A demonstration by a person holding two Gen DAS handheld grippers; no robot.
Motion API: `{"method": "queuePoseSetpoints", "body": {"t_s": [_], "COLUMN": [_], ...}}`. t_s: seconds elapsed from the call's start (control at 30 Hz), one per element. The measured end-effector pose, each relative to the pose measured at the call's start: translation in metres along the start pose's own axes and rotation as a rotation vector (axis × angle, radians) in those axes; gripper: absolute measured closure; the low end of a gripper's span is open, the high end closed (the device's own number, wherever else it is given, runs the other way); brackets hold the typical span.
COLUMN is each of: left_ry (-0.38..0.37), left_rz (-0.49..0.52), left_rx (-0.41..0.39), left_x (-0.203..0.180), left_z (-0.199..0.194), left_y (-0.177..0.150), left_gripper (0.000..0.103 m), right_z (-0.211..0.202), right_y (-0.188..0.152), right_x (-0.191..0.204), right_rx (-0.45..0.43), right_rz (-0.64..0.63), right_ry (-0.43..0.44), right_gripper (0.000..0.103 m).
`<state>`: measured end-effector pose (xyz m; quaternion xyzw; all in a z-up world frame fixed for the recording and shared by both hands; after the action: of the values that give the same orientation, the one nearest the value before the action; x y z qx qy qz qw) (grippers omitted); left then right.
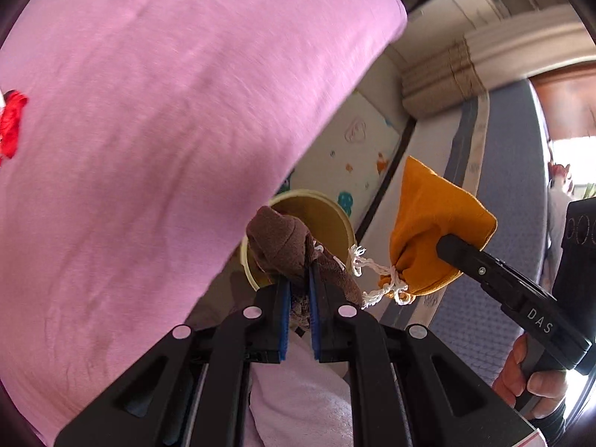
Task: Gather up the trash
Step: 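Carry the cloth and brown sock to the yellow bin and release both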
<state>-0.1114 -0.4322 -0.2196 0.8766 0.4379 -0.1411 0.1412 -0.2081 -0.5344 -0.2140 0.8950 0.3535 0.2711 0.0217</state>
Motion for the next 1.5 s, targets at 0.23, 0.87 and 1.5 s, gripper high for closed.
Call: {"method": "queuePoseSetpoints", "body": {"t_s": [0.23, 0.87, 1.5], "left_ry": [0.044, 0.134, 0.072], "left_rz": [0.098, 0.124, 0.039], "left_rx": [0.107, 0.219, 0.099], "left_x": [-0.036, -0.041, -0.026], "left_z": [0.070, 0.141, 0.074], "left_y": [-0.020, -0.028, -0.019], "left_gripper": [0.094, 0.028, 0.027], "right_z": [0.016, 0.019, 0.010], "right_y": [-0.027, -0.052, -0.018], "right_x": [-0.070, -0.136, -0.081], "right_rx": [0.052, 0.104, 0.086], "right_rz": [0.094, 0.228, 0.094], "right_ry": [-0.025, -0.065, -0.051], "right_gripper": [0.089, 0.072, 0.071]}}
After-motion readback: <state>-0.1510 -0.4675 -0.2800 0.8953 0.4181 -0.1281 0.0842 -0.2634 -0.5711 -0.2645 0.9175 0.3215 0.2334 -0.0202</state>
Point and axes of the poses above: each gripper's, at about its wrist camera, not at the fingertips, and z roughly the way its jaws point, x to its left, y to its top, the point moved 4 cm from there along z, roughly the way its jaws point, and after that the axes turned 8 degrees about -x, right-handed, at the moved point
